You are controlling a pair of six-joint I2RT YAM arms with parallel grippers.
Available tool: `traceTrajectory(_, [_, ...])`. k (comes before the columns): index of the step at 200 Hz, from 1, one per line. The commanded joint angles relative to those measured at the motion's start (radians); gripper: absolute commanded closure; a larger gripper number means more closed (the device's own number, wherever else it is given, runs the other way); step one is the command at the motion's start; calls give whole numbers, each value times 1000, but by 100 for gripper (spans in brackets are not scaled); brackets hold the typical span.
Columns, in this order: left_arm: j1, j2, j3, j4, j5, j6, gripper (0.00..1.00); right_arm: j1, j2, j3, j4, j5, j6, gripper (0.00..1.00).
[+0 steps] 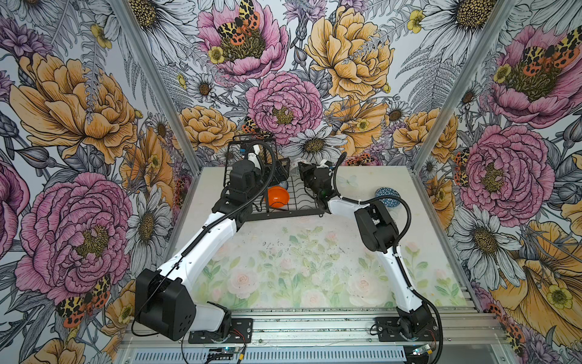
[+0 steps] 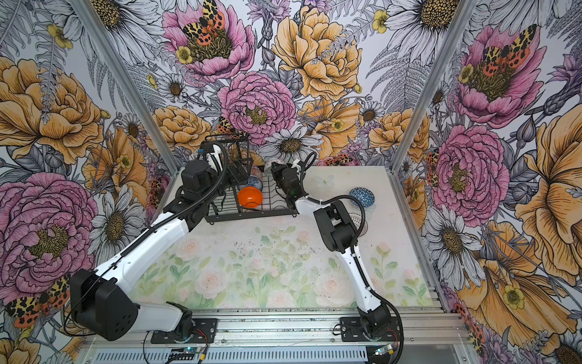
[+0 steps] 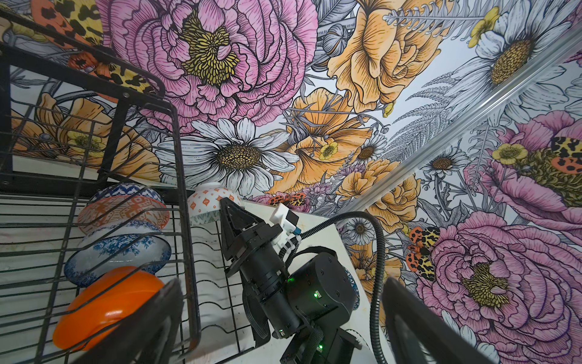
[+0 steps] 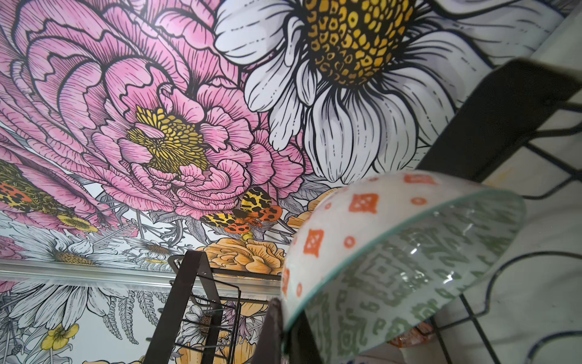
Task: Load bowls into a dish rack
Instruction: Place the bowl in the dish rack.
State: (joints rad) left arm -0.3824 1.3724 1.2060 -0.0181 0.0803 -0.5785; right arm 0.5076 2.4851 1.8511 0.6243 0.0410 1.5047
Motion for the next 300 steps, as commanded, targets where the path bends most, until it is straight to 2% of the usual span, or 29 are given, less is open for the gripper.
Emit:
traceTrajectory(1, [11,-12,-5,21,27,-7,1,11,29,58,45,26,10,100])
traceTrajectory(149, [23,-10,-7,21,41,-27,1,16,109,132,34,47,2,100])
traceTrajectory(236, [29,-10,-7,24,48,-35,1,14,113,132,-21,62,25,100])
traceTrajectory(300, [30,-10,-12,29,52,-43,1,12,76,73,-33,62,40,100])
